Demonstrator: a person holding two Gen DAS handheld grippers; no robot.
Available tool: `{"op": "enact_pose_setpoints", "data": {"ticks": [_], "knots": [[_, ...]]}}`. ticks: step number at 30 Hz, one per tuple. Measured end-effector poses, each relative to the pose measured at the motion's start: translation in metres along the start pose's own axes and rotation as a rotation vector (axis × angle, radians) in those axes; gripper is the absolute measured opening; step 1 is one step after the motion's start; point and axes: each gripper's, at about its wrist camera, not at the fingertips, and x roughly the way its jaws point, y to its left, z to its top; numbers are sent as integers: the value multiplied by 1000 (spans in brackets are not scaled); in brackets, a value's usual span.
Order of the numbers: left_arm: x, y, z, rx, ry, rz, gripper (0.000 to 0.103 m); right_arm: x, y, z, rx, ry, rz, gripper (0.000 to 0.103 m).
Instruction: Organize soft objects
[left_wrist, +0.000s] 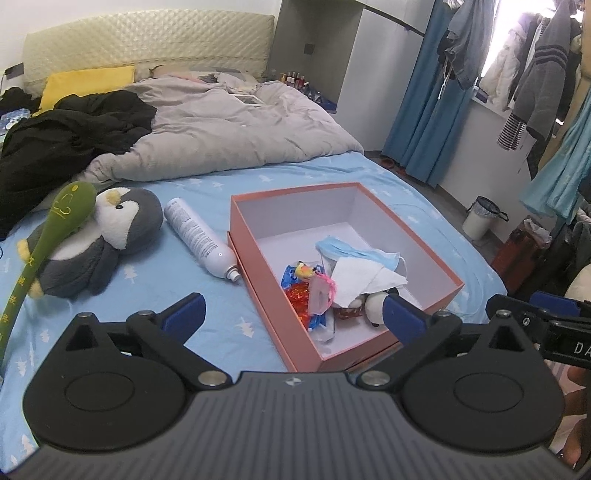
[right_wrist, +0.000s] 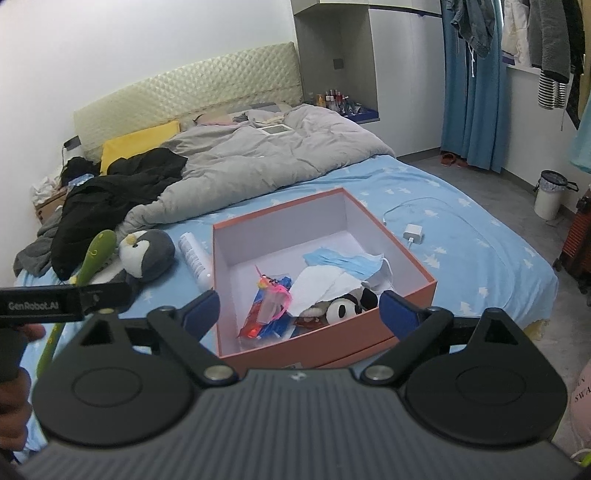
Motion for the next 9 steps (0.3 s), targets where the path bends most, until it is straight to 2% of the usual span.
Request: {"op": "enact_pose_setpoints", "data": {"ticks": [9], "knots": [[-4,-2,-1,10,-13,-5,103,1,0,-3,8,13,-6,95]]}}
